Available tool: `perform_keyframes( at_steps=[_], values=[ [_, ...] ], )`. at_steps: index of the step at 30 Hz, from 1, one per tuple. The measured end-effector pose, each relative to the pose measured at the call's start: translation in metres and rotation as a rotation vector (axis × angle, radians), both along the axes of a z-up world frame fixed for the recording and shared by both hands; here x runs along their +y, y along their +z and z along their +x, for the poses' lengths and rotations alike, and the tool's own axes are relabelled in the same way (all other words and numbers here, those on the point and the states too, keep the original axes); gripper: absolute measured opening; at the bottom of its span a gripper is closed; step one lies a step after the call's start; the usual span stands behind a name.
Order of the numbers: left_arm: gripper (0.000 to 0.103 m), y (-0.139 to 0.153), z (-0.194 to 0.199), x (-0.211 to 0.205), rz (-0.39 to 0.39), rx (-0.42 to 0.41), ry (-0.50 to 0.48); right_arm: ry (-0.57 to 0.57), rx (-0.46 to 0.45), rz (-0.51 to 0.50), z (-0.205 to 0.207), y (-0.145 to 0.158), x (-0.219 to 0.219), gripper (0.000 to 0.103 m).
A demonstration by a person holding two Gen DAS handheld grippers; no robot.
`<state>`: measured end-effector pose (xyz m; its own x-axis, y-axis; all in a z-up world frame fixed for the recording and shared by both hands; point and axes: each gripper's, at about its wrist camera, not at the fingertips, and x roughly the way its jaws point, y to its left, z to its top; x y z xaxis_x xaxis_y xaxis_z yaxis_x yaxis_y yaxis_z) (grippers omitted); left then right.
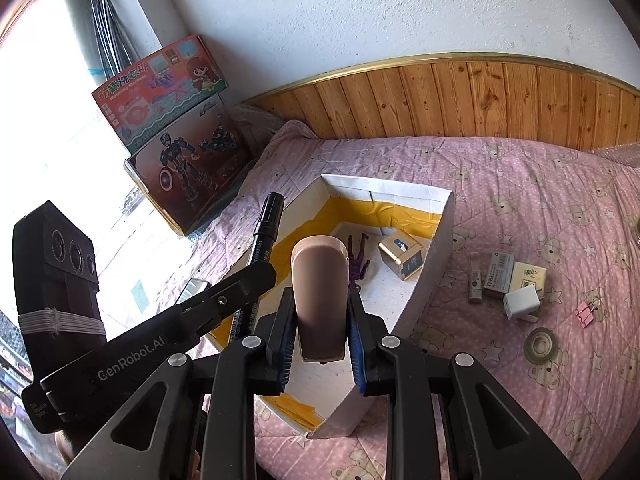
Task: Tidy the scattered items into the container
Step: 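Carry the black marker and pink stapler over the white cardboard box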
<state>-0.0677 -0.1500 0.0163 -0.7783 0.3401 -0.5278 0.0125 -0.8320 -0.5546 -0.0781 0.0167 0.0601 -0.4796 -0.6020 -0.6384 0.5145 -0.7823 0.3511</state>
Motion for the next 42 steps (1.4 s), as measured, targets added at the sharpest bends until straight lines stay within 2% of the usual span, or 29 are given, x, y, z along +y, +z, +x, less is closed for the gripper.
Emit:
perform_keyframes(
  at_steps=[25, 42],
  values=[
    [0.013, -0.046, -0.025, -0.039, -0.004, -0.157, 0.112, 0.061, -0.051, 0.042, -0.026, -0.026, -0.043, 0.025],
    [0.013, -0.067, -0.038, -0.059, 0.019, -0.226, 0.181, 0.098, -0.087, 0.112, -0.041, -0.049, -0.072, 0.025]
  ],
)
